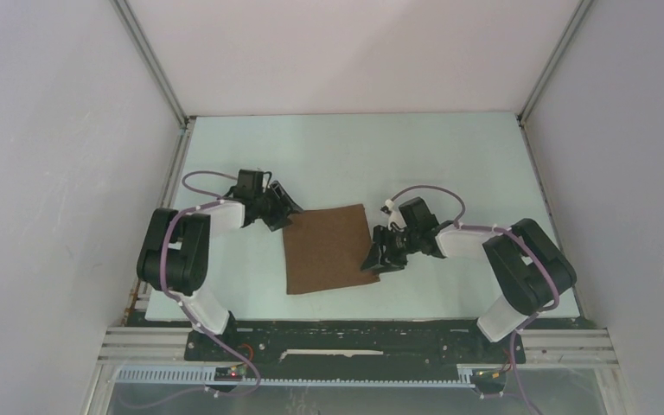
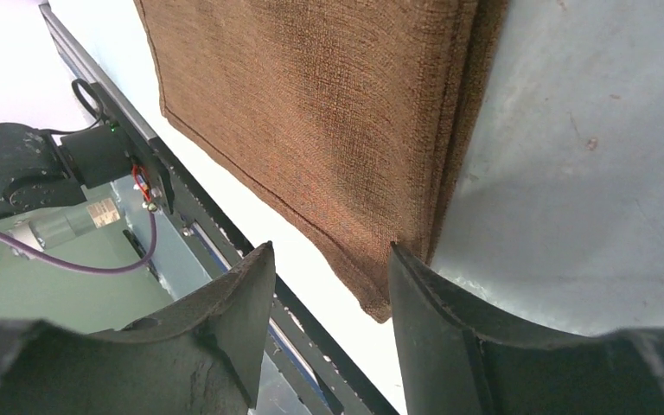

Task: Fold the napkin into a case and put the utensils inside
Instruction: Smooth out the lower triangle-folded napkin at the center of the board.

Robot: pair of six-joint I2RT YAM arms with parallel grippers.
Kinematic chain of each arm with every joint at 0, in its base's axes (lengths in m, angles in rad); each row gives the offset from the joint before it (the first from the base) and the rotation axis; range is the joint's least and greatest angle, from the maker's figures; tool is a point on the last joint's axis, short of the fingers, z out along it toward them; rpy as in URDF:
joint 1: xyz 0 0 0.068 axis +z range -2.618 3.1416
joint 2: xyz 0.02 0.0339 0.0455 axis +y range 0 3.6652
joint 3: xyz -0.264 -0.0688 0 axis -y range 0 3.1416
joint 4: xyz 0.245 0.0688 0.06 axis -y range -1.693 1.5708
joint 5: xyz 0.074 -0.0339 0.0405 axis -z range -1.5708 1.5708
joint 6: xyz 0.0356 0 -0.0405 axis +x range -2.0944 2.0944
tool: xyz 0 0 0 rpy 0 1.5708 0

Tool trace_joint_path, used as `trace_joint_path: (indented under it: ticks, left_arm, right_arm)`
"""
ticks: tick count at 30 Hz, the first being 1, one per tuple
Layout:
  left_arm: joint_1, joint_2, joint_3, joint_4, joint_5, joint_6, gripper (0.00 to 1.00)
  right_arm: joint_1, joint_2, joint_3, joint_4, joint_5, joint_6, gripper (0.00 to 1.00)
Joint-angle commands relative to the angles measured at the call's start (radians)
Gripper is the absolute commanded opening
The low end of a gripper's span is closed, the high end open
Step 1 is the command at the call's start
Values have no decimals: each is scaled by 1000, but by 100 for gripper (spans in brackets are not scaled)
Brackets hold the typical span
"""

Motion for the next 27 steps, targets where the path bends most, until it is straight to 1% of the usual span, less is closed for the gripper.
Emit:
trace_joint_path:
  ticks: [1, 4, 6, 8, 10, 13, 16, 18, 19, 21, 24, 27]
  left_arm:
    - [4, 104, 0, 63, -8, -18, 62]
    - [-1, 98, 8, 48, -83, 16, 61]
    - [-9, 63, 17, 5, -124, 46, 61]
    - [-9, 26, 20, -25, -126, 55, 62]
    - [-11, -16, 17, -46, -129, 58, 62]
    - [-15, -84, 7, -80, -132, 65, 63]
    - [-18, -151, -3, -117, -129, 75, 63]
    - [-22, -200, -14, -135, -122, 79, 63]
    - [-25, -228, -21, -144, -122, 79, 63]
    - [-30, -293, -36, -164, -116, 73, 64]
    - [-47, -375, -68, -188, -107, 67, 64]
    - [-55, -457, -95, -222, -109, 65, 65]
  right_arm:
    - [15, 27, -38, 91, -2, 32, 59]
    - [14, 29, -71, 70, 54, 0, 59]
    - [24, 22, -72, -5, 133, -50, 59]
    - [25, 7, -77, -45, 175, -75, 60]
    - [34, -7, -76, -63, 177, -70, 59]
    - [30, -52, -70, -132, 239, -46, 59]
    - [-16, -91, -63, -223, 293, -5, 60]
    - [-79, -109, -63, -275, 279, 17, 61]
    - [-112, -121, -61, -292, 268, 15, 61]
    - [-129, -163, -36, -353, 297, -9, 62]
    - [-77, -241, 57, -443, 353, -88, 66]
    - [57, -267, 192, -530, 497, -168, 69]
